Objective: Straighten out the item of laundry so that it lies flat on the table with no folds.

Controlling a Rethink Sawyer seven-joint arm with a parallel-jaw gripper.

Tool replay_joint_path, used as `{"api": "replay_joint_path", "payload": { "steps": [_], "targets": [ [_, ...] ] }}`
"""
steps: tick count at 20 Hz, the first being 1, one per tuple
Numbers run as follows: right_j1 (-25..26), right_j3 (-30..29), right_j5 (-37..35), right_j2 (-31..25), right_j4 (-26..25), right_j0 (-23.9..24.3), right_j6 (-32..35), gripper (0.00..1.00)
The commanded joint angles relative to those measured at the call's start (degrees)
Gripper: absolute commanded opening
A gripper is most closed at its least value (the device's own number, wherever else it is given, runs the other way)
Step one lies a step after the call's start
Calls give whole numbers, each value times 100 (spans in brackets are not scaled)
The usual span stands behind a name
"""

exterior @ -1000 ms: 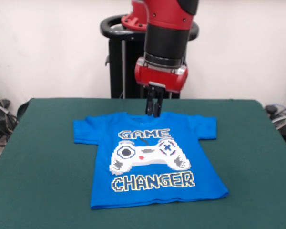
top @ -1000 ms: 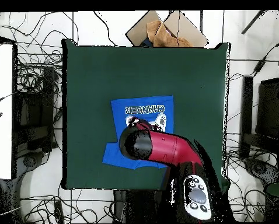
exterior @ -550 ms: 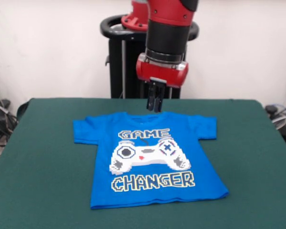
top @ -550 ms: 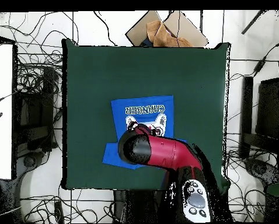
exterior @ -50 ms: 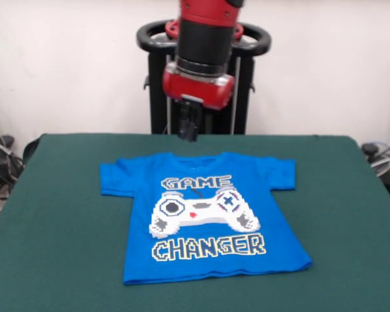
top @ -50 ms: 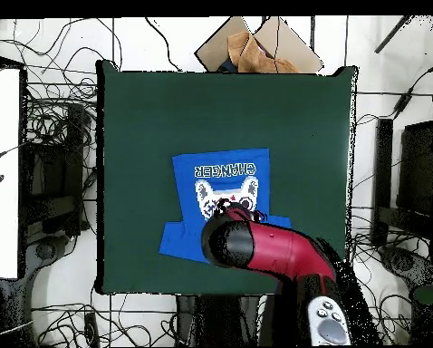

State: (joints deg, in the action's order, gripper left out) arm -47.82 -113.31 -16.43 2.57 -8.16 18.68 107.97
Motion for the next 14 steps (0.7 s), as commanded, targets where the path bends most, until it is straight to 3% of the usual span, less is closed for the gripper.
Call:
{"api": "replay_joint_path", "payload": {
  "steps": [1,4,14],
  "targets": [
    [-4,-407,67,-602,-345,530,-62,0],
    [268,-247,236,-658,-579,847,-146,0],
    [1161,202,1104,-797,-1173,1232,121,0]
  ]
}}
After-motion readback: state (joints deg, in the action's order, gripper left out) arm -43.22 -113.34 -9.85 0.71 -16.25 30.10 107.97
